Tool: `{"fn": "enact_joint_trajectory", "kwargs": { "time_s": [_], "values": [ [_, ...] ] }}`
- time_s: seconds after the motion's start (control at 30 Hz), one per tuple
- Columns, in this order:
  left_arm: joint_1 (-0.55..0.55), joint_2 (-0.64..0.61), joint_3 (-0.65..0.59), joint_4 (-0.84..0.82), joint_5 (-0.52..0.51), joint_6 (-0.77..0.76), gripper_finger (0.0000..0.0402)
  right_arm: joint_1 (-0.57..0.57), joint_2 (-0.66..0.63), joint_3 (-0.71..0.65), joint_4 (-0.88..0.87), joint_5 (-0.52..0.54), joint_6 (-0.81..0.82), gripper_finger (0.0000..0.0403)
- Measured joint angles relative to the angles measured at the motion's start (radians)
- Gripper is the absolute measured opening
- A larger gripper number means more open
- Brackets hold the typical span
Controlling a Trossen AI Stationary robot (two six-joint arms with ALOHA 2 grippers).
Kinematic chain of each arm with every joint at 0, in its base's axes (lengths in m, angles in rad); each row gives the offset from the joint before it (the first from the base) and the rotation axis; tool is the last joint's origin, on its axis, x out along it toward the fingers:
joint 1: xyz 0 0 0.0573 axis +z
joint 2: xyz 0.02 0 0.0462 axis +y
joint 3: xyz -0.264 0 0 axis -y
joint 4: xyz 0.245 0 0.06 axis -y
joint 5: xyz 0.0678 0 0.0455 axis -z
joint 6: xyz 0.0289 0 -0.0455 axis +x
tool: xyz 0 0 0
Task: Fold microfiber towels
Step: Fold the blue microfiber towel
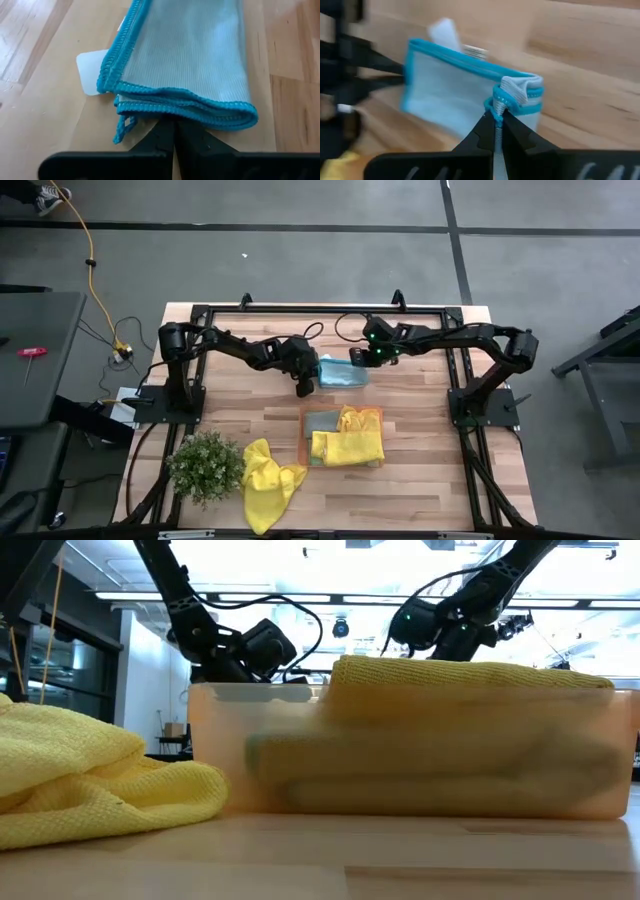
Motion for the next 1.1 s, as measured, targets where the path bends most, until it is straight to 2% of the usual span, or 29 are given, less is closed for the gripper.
{"fn": "enact_joint_trajectory", "kwargs": {
  "time_s": [0.2,0.33,0.43,0.63,0.83,1.1],
  "values": [
    [0.0,0.0,0.0,-0.002,-0.001,0.0,0.0,0.041,0.0,0.001,0.171,-0.01,0.144,0.0],
    [0.0,-0.001,0.0,-0.004,-0.003,0.0,0.0,0.075,0.01,0.002,0.214,-0.002,0.21,0.0],
    [0.0,-0.001,0.0,-0.004,-0.004,0.0,0.0,0.096,0.046,0.002,0.247,0.004,0.259,0.0],
    [0.0,-0.001,0.0,-0.002,-0.006,0.0,0.0,0.124,0.126,0.002,0.452,0.051,0.383,0.0],
    [0.0,-0.001,0.0,-0.001,-0.006,-0.026,0.0,0.146,0.18,0.002,0.483,0.079,0.472,0.0],
    [0.0,0.0,-0.002,0.014,-0.007,-0.026,0.0,0.171,0.185,0.002,0.584,0.141,0.52,0.0007]
  ]
}}
